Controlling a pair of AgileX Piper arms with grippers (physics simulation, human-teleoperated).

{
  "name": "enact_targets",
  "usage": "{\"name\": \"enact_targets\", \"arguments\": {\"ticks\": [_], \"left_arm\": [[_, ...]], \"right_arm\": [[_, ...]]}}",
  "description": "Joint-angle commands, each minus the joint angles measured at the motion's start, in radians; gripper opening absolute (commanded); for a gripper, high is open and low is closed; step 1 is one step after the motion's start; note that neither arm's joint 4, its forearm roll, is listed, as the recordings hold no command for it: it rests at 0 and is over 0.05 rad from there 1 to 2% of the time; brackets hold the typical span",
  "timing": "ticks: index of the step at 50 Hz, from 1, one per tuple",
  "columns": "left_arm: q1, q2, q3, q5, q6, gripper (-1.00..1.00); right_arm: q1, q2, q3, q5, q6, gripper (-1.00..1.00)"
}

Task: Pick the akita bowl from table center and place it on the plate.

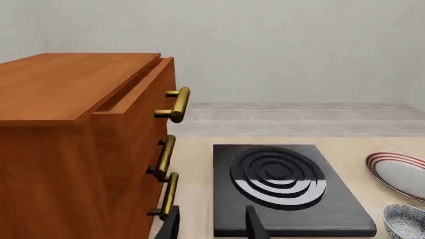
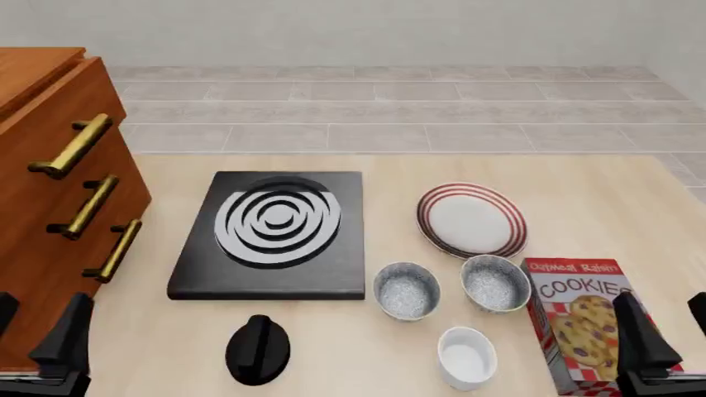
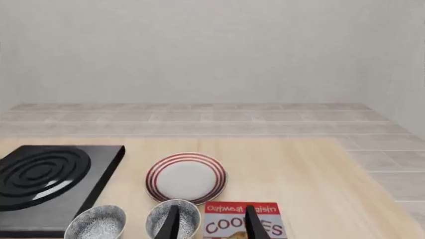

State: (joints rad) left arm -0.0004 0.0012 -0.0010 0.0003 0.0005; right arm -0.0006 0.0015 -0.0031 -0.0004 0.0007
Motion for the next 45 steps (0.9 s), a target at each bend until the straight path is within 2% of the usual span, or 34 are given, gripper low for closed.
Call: {"name": "enact_targets", "arguments": {"ticks": [1,15,29,33,37,42,44,45], "left_arm": [[-0.001,0.002,-0.002,0.0,0.002,1.0],[-0.017,0.001,-0.001,0.005,0.008,1.0],[-0.041,0.007,0.001,0.011,0.016,1.0],[-0.05,0.011,0.0,0.013,0.014,1.0],[-0.054,0.011,0.0,0.014,0.014,1.0],[-0.06,0.007,0.001,0.022,0.014,1.0],[-0.062,0.034,0.001,0.013,-0.033,1.0],[-0.062,0.029,0.0,0.013,-0.022,1.0]], "right_arm": [[-0.001,0.0,-0.012,0.0,0.015,1.0],[-0.001,-0.001,-0.016,0.006,0.015,1.0],[0.019,0.042,-0.169,0.094,-0.015,1.0],[0.078,0.148,-0.226,0.085,-0.038,1.0],[0.087,0.192,-0.251,0.082,-0.033,1.0],[0.153,0.295,-0.291,0.082,-0.059,1.0],[0.19,0.317,-0.315,0.1,-0.076,1.0],[0.201,0.328,-0.322,0.106,-0.085,1.0]]}}
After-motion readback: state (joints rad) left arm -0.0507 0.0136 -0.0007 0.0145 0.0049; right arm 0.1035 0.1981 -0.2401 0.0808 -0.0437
